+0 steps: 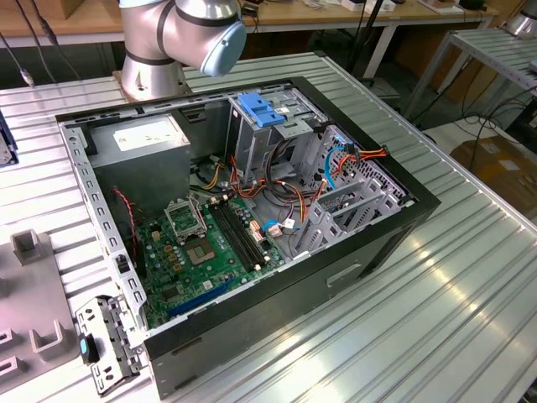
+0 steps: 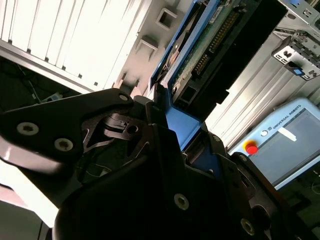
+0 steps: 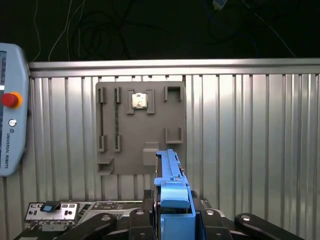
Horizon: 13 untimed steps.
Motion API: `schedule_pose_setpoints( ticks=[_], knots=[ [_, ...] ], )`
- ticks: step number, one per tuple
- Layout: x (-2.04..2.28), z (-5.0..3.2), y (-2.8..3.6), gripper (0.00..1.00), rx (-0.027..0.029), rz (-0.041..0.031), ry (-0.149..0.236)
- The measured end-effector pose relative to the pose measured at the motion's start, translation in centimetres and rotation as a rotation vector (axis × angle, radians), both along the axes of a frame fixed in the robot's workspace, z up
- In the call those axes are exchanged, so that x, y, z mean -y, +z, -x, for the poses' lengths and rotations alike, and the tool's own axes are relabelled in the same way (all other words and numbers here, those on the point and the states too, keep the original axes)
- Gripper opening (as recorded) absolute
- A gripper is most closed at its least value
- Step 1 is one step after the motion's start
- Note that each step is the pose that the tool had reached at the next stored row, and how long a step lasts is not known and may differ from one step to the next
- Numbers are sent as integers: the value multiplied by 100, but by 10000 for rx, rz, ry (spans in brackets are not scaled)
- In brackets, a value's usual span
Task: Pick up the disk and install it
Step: 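Pick up the disk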
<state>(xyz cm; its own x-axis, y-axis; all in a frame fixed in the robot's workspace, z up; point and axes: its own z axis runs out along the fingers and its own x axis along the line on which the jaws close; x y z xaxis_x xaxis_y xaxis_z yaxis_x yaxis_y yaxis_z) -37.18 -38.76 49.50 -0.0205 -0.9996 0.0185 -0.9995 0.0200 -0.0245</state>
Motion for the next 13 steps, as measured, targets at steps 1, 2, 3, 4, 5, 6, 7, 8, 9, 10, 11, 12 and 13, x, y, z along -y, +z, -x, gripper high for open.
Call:
schedule_pose_setpoints(
  ticks=[1, 2, 3, 4, 5, 6, 7, 8, 9, 10, 11, 12, 13],
  knots=[
    [7, -21, 0, 37, 0, 0, 1],
    [12, -34, 0, 37, 0, 0, 1],
    [17, -47, 0, 37, 0, 0, 0],
    [29, -71, 0, 37, 1, 0, 0],
    [41, -88, 0, 37, 1, 0, 1],
    [52, -110, 0, 37, 0, 0, 0],
    [66, -136, -1, 37, 1, -1, 1],
    [76, -153, 0, 37, 1, -1, 0],
    [85, -169, 0, 37, 0, -1, 1],
    [91, -179, 0, 37, 1, 0, 0],
    [98, -190, 0, 37, 0, 0, 0],
    [105, -202, 0, 37, 0, 0, 0],
    [117, -220, 0, 37, 0, 0, 1]
  ],
)
